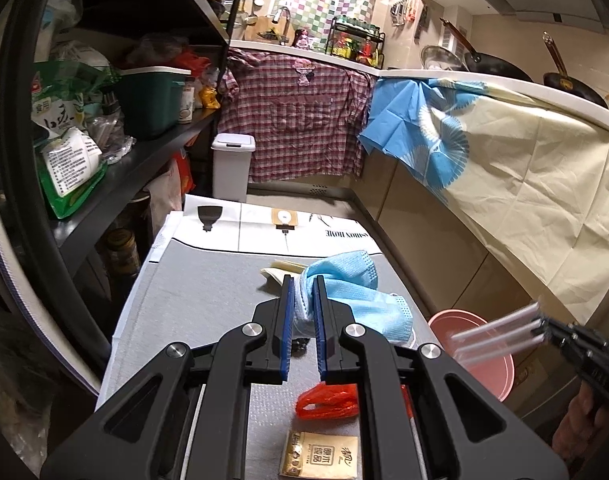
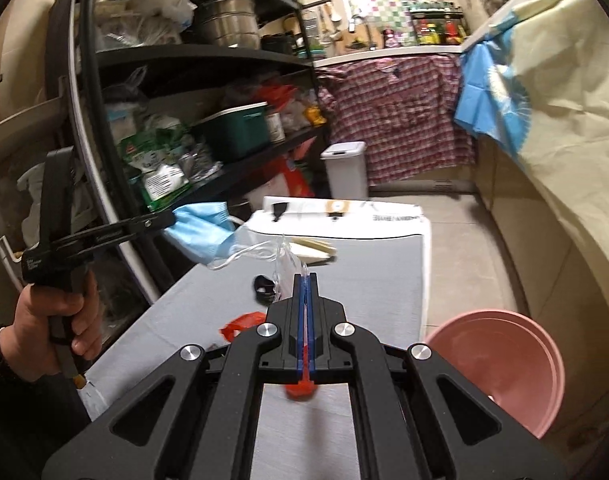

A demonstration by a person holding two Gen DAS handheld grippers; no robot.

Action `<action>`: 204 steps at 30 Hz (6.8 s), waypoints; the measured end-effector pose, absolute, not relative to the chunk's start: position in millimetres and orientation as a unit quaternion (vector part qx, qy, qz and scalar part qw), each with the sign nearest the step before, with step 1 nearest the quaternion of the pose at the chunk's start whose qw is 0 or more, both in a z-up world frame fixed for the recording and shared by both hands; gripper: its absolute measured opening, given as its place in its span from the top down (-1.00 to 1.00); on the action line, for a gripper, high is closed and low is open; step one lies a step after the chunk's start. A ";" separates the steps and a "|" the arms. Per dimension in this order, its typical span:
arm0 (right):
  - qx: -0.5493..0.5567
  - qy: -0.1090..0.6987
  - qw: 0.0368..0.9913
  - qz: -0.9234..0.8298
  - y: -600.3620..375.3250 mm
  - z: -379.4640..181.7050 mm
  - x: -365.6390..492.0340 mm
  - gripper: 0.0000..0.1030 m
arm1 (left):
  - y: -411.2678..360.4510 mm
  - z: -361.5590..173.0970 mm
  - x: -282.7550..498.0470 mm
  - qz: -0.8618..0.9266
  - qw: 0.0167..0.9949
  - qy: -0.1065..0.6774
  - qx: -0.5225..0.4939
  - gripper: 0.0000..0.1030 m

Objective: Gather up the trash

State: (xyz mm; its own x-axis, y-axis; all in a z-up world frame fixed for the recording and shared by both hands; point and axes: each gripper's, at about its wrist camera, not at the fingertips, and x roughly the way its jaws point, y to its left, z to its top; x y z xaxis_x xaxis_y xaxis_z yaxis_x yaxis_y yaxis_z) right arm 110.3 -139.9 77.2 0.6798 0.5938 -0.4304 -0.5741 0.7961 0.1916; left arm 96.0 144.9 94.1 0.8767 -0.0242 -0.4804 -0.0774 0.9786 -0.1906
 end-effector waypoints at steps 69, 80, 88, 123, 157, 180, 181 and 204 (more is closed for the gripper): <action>0.073 0.265 0.959 0.065 -302.6 23.1 171.7 0.97 | -106.4 0.1 209.1 -0.115 0.927 0.356 -0.015 0.81; 0.055 0.287 0.956 0.037 -298.6 11.3 182.6 0.10 | -107.4 -13.0 214.3 -0.138 0.913 0.384 -0.023 0.29; 0.046 0.284 0.957 0.042 -293.4 12.9 179.8 0.10 | -75.7 7.0 185.5 -0.124 0.921 0.368 -0.026 0.29; 0.009 0.285 0.932 0.224 -132.2 28.1 128.2 -0.64 | 100.7 -40.1 70.6 0.035 0.901 0.420 -0.097 -0.56; -0.050 0.353 0.891 0.282 -52.8 -23.3 147.4 0.85 | 111.9 -55.1 80.4 0.065 0.891 0.434 -0.115 -0.33; -0.038 0.318 0.914 0.250 -81.5 -0.7 131.9 0.87 | 119.7 -28.6 69.7 0.084 0.911 0.386 -0.119 -0.32; -0.038 0.317 0.915 0.249 -83.8 -0.4 130.7 0.87 | 119.6 -27.2 69.2 0.085 0.912 0.383 -0.118 -0.32; -0.034 0.264 0.940 0.215 -127.2 46.4 114.2 0.87 | 97.7 -0.8 64.1 0.075 0.934 0.339 -0.084 -0.33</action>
State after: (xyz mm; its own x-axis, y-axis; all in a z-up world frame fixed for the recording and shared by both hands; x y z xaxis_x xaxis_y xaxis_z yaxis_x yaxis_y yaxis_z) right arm 114.2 -127.2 46.4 0.7682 0.3866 -0.5104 -0.4221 0.9051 0.0503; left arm 64.1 97.7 -0.8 0.7593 0.0831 -0.6454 -0.1964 0.9748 -0.1054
